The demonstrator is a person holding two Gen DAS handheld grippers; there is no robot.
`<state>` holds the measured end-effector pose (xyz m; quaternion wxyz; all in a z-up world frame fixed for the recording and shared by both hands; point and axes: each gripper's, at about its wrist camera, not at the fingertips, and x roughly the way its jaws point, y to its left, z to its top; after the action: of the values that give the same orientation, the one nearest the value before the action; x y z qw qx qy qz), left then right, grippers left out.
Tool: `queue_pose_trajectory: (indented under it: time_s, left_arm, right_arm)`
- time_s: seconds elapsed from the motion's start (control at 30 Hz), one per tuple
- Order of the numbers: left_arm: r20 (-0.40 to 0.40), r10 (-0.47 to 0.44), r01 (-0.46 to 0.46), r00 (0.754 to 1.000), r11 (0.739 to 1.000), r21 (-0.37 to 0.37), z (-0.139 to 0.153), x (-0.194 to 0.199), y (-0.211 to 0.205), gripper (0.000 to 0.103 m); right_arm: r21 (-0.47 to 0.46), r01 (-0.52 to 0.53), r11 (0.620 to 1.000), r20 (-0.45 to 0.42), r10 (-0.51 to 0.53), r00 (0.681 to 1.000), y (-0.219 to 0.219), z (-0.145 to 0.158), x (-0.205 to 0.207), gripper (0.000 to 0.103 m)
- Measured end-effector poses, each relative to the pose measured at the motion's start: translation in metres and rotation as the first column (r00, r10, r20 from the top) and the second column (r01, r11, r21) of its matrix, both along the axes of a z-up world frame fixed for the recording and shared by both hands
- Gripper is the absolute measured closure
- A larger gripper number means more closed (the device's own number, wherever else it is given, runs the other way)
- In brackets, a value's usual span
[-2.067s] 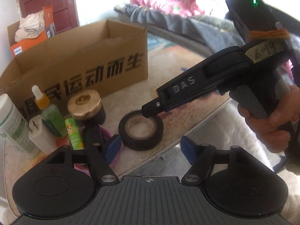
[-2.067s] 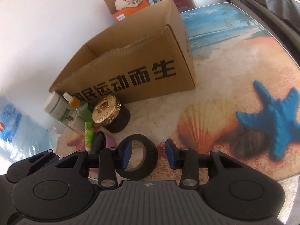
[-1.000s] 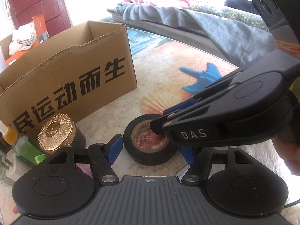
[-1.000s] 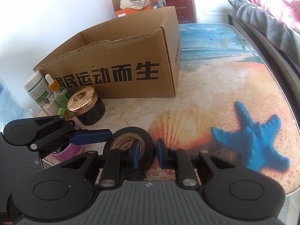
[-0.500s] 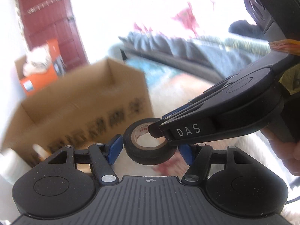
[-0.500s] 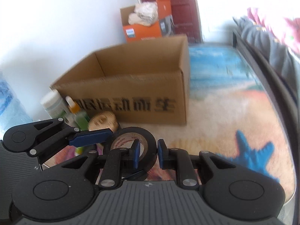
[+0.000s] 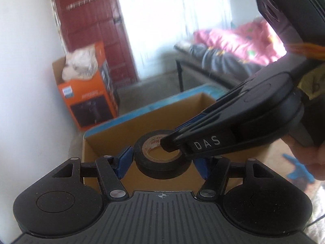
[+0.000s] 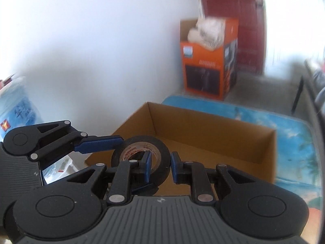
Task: Organize rigid objects
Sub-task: 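Lower the tape roll into the cardboard box and open the right gripper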
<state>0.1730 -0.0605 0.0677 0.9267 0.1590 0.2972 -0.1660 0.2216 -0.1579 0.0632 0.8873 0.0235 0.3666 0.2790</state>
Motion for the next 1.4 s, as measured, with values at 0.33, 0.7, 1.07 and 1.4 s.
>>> queue_pose_trajectory:
  time_s: [0.33,0.7,1.07,1.4]
  left_arm:
    - [-0.219,0.061,-0.016,0.974,0.98,0.201,-0.055,0.116,0.009,0.038]
    - [-0.197,0.084,-0.006,0.977,0.931,0.366,-0.07,0.134,0.009,0.037]
    - [-0.12,0.08,-0.059,0.99,0.984,0.169,-0.013,0.096,0.039,0.036]
    - [0.005,0.03,-0.03,1.0,0.997,-0.074,0.052,-0.021,0.065,0.03]
  right_arm:
    - [0.061,0.032,0.998,-0.377,-0.007,0.926,0.025,-0.083,0.138,0.082]
    - [0.101,0.109,0.989,-0.464,-0.05,0.885,0.036,-0.118,0.169,0.078]
    - [0.242,0.171,0.955,-0.402,-0.062,0.913,-0.009,-0.072,0.134,0.078]
    - [0.445,0.157,0.882,-0.26,-0.041,0.965,-0.084,0.006,0.011,0.078]
